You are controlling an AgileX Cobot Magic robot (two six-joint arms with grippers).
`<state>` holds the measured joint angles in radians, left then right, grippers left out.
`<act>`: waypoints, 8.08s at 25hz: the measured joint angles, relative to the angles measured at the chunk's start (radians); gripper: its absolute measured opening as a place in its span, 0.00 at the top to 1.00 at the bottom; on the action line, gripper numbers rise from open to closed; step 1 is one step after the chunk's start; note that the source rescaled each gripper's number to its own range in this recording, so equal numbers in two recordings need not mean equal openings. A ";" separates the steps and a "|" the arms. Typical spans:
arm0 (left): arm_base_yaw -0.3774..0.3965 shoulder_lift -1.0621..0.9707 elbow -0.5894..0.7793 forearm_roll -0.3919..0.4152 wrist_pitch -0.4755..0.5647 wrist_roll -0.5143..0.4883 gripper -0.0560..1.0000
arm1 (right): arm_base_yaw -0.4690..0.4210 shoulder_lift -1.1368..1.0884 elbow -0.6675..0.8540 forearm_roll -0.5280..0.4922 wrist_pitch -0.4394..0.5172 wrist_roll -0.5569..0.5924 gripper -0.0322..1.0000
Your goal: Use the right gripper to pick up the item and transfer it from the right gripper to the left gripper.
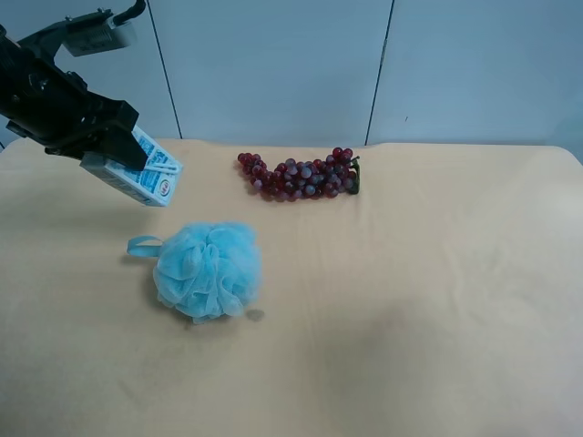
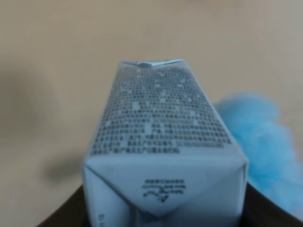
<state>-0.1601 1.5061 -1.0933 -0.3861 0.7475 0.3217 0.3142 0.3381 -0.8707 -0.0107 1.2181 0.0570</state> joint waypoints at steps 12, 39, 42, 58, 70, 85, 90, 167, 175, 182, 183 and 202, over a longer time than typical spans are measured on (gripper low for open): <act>0.000 -0.040 0.000 0.201 -0.035 -0.141 0.94 | 0.000 -0.132 0.235 -0.061 0.003 0.034 0.25; 0.000 -0.043 0.000 0.213 -0.019 -0.144 0.94 | -0.096 -0.274 0.334 -0.052 -0.063 -0.153 0.34; 0.000 -0.043 0.000 0.214 -0.018 -0.144 0.94 | -0.208 -0.340 0.334 -0.075 -0.062 -0.118 0.34; 0.000 -0.043 0.000 0.220 -0.018 -0.144 0.94 | -0.295 -0.338 0.334 0.022 -0.064 -0.207 0.33; 0.000 -0.043 0.000 0.236 -0.009 -0.144 0.95 | -0.295 -0.326 0.367 0.011 -0.142 -0.223 0.00; 0.000 0.051 0.000 0.412 0.019 -0.254 0.95 | -0.295 -0.325 0.367 0.075 -0.143 -0.240 0.00; 0.008 0.119 0.000 0.429 0.010 -0.261 0.95 | -0.295 -0.325 0.367 0.076 -0.143 -0.241 0.00; 0.148 -0.236 -0.008 0.359 0.055 -0.174 0.22 | -0.295 -0.325 0.367 0.076 -0.143 -0.241 0.00; 0.148 -0.536 -0.008 0.365 0.087 -0.169 0.22 | -0.295 -0.325 0.367 0.076 -0.143 -0.241 0.00; 0.148 -0.742 -0.008 0.369 0.224 -0.187 0.20 | -0.295 -0.325 0.367 0.076 -0.143 -0.241 0.00; 0.148 -0.761 -0.008 0.369 0.245 -0.189 0.18 | -0.295 -0.325 0.367 0.076 -0.143 -0.241 0.00; 0.146 -1.268 0.432 0.253 0.439 -0.212 0.18 | -0.295 -0.325 0.367 0.110 -0.143 -0.241 0.00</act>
<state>-0.0138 0.2377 -0.6613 -0.1334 1.1863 0.1096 0.0187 0.0130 -0.5041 0.0993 1.0751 -0.1844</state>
